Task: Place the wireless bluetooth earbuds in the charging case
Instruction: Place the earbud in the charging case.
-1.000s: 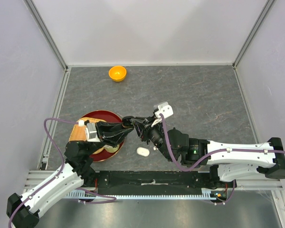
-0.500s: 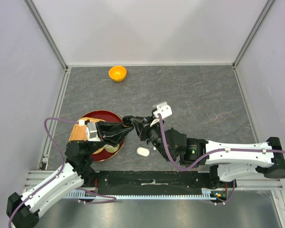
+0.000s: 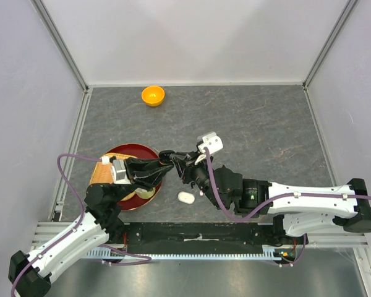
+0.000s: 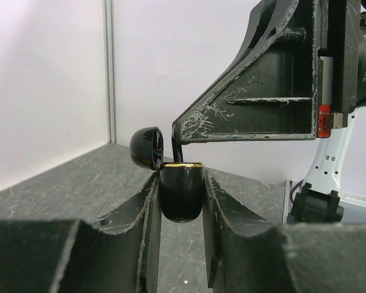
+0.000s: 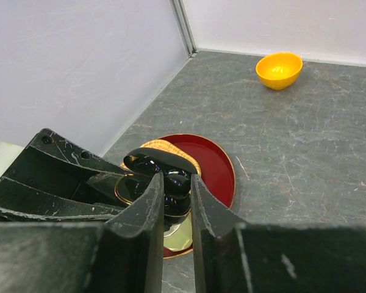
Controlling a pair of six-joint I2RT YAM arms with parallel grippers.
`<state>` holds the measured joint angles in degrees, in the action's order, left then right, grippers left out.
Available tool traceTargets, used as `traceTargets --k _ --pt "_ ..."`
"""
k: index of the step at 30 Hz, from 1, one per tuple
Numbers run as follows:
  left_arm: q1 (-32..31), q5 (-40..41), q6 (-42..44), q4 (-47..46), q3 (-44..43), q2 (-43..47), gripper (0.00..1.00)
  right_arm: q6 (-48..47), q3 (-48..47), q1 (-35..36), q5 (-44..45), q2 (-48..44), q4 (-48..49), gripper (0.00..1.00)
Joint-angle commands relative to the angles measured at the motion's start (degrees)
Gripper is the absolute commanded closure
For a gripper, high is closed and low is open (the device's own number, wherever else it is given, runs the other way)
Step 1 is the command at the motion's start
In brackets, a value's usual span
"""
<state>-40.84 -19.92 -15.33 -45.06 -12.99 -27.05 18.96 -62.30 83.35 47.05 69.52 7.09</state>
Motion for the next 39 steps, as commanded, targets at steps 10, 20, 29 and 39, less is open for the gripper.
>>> traceTargets --k 10,20,29,39 --pt "0.1 3.8 2.7 -7.4 -0.9 0.4 0.98 0.5 -2.7 0.2 -4.6 1.7 -5.5 0.88" --pt "0.1 3.2 2.5 -7.0 -0.8 0.6 0.98 0.2 -4.6 0.2 -4.2 1.9 -6.1 0.54" --pt "0.1 3.4 2.7 -6.4 -0.5 0.9 0.98 5.6 -5.7 -1.2 -6.5 -4.0 -6.2 0.13" --pt "0.1 3.5 2.9 -7.5 -0.9 0.2 0.98 23.8 -5.7 -13.3 -24.3 -9.8 -14.5 0.03"
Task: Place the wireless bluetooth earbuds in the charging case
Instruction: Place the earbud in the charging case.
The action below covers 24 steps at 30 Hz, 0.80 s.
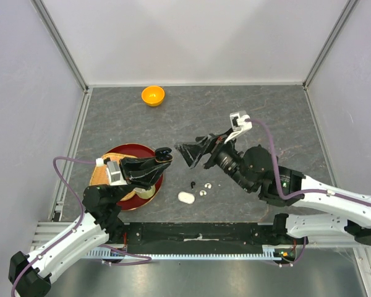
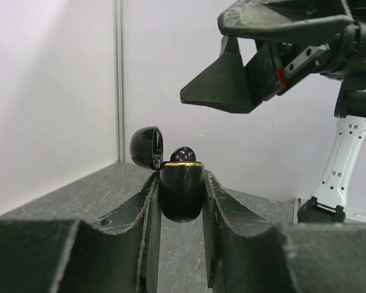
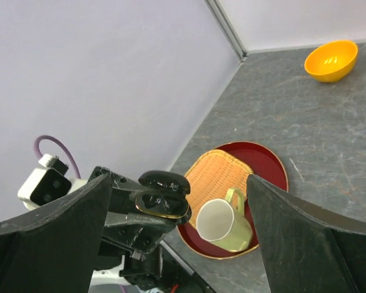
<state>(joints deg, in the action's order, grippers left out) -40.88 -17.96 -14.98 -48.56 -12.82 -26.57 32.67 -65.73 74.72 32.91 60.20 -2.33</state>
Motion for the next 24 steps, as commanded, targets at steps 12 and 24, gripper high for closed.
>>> traceTargets --k 12,24 --pt "0.1 -2.6 2.5 -7.9 -3.7 -5.0 0.98 27.6 3.1 -14.5 -37.4 4.8 0.4 0.03" --pt "0.1 -4.1 2.3 -8.0 -4.2 -6.0 0.98 31.6 5.7 -14.8 -42.7 8.1 8.6 0.22"
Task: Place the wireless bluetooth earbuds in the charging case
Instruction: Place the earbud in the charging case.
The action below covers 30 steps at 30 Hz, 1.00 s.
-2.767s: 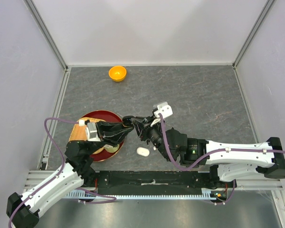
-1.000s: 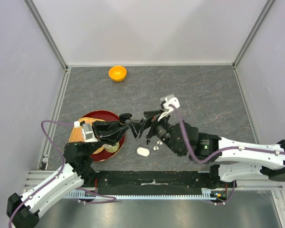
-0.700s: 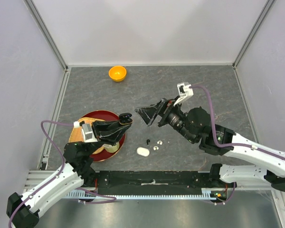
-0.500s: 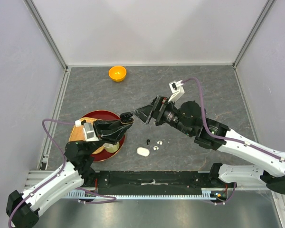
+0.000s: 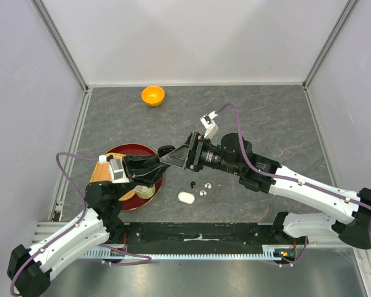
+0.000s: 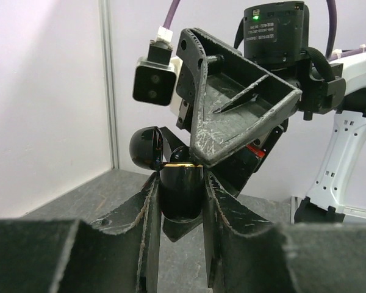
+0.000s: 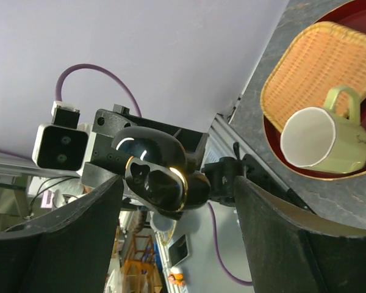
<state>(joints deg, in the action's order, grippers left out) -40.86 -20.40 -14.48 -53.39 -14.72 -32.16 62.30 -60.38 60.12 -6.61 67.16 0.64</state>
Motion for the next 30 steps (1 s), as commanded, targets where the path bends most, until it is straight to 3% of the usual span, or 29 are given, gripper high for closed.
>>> traceTargets --k 1,5,8,10,11,12,15,18,21,30 --pt "0.1 -1.7 1.8 -3.2 -2.3 -0.3 0.98 2.0 0.4 -0.2 -3.7 1.3 5.8 0.25" --pt "0.1 -1.7 2.4 -2.3 -2.5 -0.4 0.98 2.4 0.4 -0.2 -5.6 2.0 7.0 0.37" --pt "0.1 -1.9 2.6 -1.6 -2.6 -0.3 0.98 1.9 0.6 -0.2 -5.4 2.1 7.3 0.56" --pt "0.1 -2.0 2.6 -1.1 -2.5 -0.2 0.98 1.3 0.6 -0.3 -5.1 2.0 7.3 0.54" --pt "0.1 -2.0 2.7 -1.1 -2.4 -0.1 0.98 1.2 0.5 -0.3 -5.1 1.8 7.3 0.48" --pt "0.2 -1.7 2.7 -1.0 -2.3 0.3 0.98 1.0 0.4 -0.3 -4.7 1.7 7.3 0.31" --pt "0.2 -1.1 3.1 -0.5 -2.2 0.7 0.98 0.5 0.3 -0.4 -4.3 1.0 7.4 0.17" --pt "0.1 -1.0 3.6 0.4 -2.2 1.1 0.98 0.7 0.6 -0.4 -2.8 0.0 7.9 0.18" --pt "0.1 -0.9 3.6 0.4 -2.0 1.1 0.98 0.8 0.6 -0.8 -2.2 -0.7 8.1 0.28" --pt "0.2 -1.0 3.0 0.4 -1.8 1.1 0.98 1.8 1.0 -1.5 -2.9 -0.3 8.8 0.46"
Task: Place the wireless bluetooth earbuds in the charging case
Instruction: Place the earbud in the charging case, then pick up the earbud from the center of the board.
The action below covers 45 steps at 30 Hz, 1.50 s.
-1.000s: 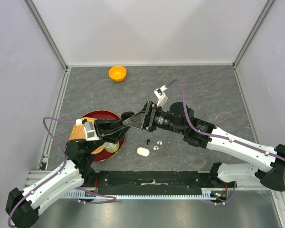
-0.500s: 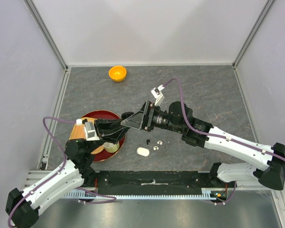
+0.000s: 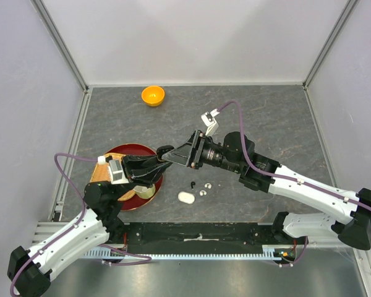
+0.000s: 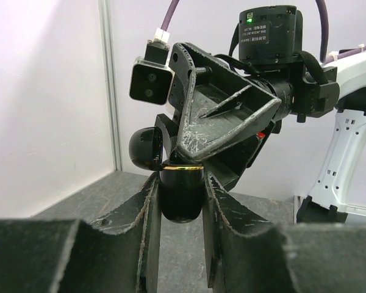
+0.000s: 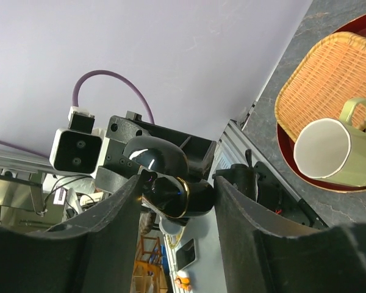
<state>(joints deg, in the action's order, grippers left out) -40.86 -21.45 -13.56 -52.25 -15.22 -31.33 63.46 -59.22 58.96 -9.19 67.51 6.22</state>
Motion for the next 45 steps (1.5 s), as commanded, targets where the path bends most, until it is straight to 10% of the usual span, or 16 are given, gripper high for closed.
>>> traceTargets --k 1,10,17,22,45 --pt "0.2 0.0 2.1 -0.7 -1.3 0.3 0.98 0.4 -0.4 -0.3 -0.6 -0.5 3.4 0.46" --pt "0.2 -0.8 2.8 0.2 -2.2 -1.7 0.98 -0.7 -0.7 -0.3 -3.8 1.3 2.7 0.55" --pt "0.1 -1.0 10.4 6.9 -4.5 -0.3 0.98 -8.2 -1.4 -0.3 1.8 -2.7 -2.8 0.14" --pt "0.1 2.0 18.1 11.4 -4.8 3.6 0.98 -13.5 -2.6 -0.3 6.6 -6.2 -8.8 0.05" --pt "0.1 10.2 28.8 17.2 -1.9 14.5 0.98 -13.8 -11.6 -0.3 39.8 -11.7 -31.6 0.02"
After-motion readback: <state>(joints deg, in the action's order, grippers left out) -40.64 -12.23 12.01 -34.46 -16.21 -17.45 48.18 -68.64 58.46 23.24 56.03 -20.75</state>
